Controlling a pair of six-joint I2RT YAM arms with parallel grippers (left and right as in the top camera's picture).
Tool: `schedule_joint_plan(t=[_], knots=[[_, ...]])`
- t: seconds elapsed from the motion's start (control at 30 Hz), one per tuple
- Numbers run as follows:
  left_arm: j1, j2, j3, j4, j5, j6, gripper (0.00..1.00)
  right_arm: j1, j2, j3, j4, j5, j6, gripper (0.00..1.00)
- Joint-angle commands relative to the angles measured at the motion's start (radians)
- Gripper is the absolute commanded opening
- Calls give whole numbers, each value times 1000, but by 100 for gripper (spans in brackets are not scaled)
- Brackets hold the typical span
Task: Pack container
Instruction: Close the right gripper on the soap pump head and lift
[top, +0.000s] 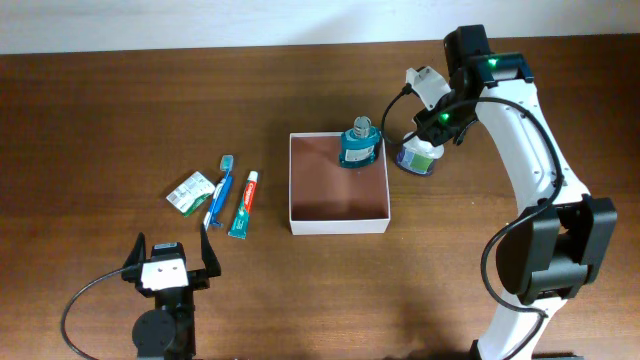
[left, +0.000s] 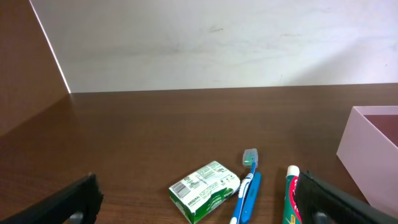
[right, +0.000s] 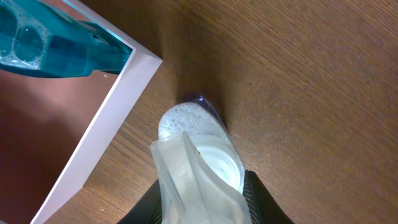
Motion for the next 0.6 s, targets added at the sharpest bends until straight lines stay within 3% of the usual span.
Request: schedule_joint_plan(t=[0.0,0.57], knots=[[6,-8,-5,0,0,19,99,-2,-1,33,-8,-1,32,24],[6,-8,-5,0,0,19,99,0,-19,449,-360,-2,34,24]])
